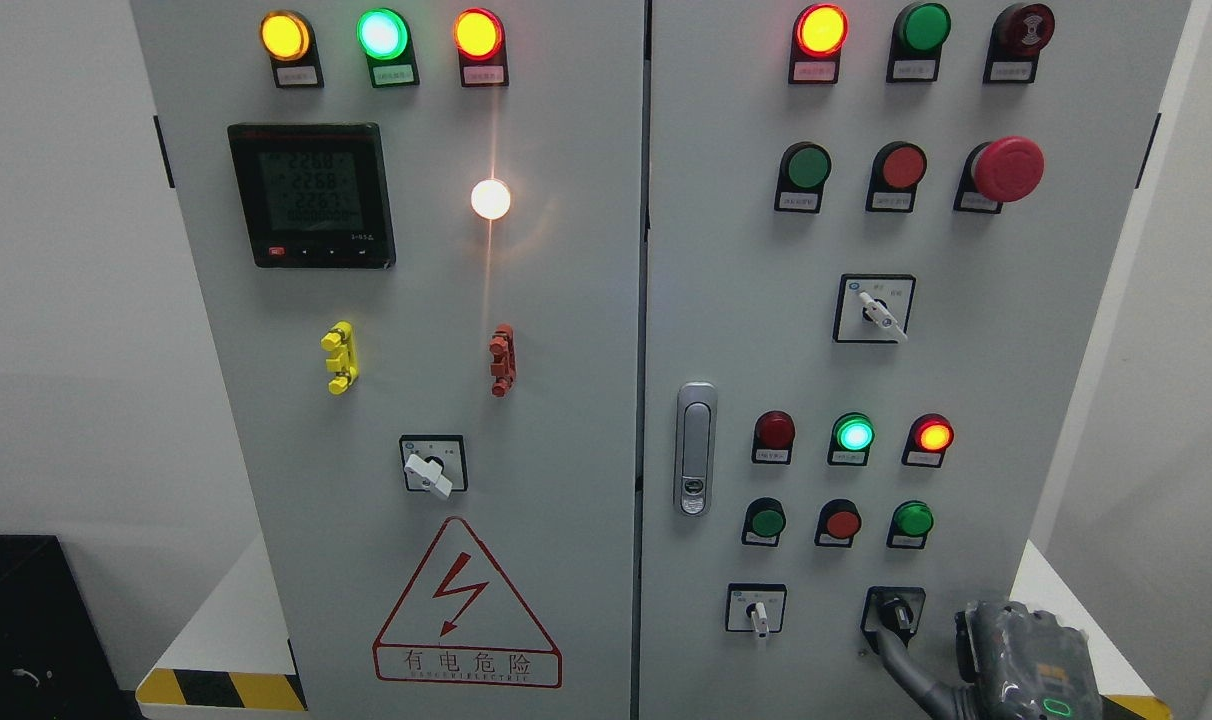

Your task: Flip black knob to close circuit

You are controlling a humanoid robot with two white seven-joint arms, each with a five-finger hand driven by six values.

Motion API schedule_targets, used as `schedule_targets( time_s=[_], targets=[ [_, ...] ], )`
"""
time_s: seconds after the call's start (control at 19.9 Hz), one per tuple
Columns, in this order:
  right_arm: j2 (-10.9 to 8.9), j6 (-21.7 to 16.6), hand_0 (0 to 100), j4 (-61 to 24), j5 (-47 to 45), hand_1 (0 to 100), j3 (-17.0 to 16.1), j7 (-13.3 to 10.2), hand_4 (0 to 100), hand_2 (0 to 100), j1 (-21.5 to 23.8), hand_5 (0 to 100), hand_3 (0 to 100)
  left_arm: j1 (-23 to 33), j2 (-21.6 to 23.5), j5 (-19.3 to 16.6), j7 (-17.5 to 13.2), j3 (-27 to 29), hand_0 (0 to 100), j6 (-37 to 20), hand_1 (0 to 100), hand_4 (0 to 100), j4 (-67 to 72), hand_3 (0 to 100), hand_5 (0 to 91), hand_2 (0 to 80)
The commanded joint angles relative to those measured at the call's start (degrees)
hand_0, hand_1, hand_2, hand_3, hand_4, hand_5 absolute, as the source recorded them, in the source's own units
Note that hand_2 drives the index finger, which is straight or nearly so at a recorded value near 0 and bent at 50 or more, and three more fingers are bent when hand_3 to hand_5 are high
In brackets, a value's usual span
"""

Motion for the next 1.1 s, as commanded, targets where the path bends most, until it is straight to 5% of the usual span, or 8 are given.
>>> schedule_targets(
  time_s=[0.0,0.5,0.85,1.05],
  targets=[
    [0.9,-0.15,16,-3.49,-0.28,9,2.5,0.8,100,98,1.5,100,100,0.0,0.0,0.0,0.04,0.02,12,-0.03,56,0,0.0,0,0.0,0.0],
    [2.57,0.11,16,-10.96,-3.09,10,2.24,0.71,100,93,5.28,100,100,0.0,0.0,0.0,0.04,0.02,12,-0.03,56,0,0.0,0,0.0,0.0],
    [7.14,0.47,14,-18.61,-12.64,18,2.33,0.37,94,75,12.3,87,100,0.0,0.0,0.0,-0.05,0.02,12,-0.03,56,0,0.0,0,0.0,0.0],
    [8.2,0.29,13,-18.88,-27.31,20,2.06,-4.72,81,57,13.89,73,87,0.0,0.0,0.0,-0.05,-0.07,12,-0.03,56,0,0.0,0,0.0,0.0]
  ],
)
